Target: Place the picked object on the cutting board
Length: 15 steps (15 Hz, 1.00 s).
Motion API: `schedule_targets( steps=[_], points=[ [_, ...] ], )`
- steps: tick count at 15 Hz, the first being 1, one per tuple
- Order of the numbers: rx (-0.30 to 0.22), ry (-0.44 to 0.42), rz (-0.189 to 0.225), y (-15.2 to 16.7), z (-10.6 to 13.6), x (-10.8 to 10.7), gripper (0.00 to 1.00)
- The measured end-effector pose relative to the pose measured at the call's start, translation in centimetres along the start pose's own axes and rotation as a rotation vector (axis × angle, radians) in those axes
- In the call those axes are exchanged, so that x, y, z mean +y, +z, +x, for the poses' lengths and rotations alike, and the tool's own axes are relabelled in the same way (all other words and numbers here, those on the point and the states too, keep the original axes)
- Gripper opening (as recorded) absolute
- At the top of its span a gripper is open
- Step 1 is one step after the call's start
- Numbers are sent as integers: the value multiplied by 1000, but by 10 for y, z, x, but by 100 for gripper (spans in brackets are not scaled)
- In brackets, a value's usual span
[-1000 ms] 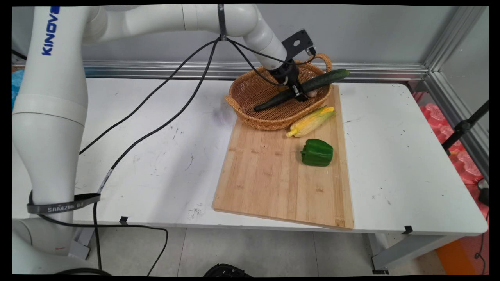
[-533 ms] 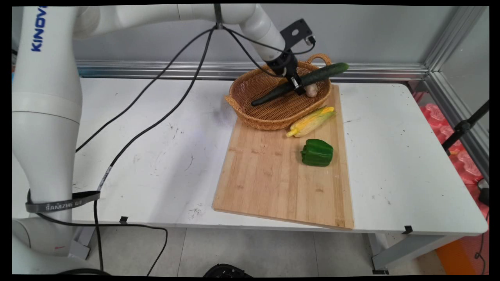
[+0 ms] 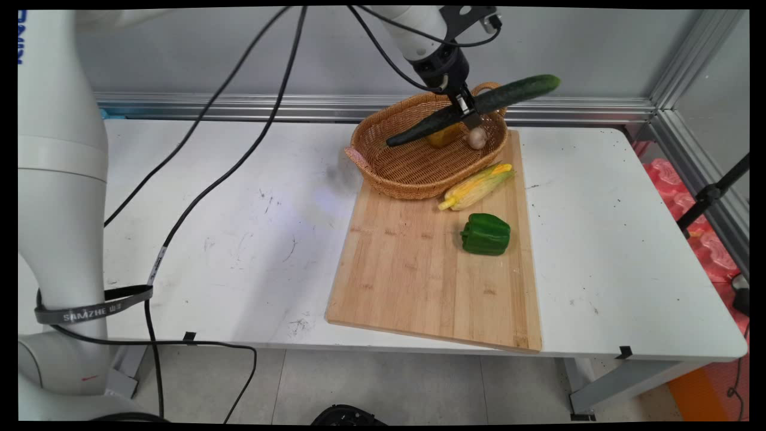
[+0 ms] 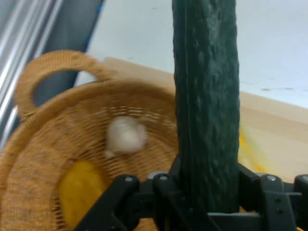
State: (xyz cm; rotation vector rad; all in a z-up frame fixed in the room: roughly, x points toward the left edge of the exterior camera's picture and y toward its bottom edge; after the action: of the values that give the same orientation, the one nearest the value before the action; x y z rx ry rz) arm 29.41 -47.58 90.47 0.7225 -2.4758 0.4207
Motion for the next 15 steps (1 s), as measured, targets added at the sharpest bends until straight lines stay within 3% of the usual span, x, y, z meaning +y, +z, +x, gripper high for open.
schedule_targets(
  steps=[7, 13, 15],
  points=[
    [-50, 158, -137, -47, 5, 50, 0],
    [-109, 300, -275, -75, -12, 102, 0],
    [-125, 321, -299, -78, -18, 115, 0]
  ],
)
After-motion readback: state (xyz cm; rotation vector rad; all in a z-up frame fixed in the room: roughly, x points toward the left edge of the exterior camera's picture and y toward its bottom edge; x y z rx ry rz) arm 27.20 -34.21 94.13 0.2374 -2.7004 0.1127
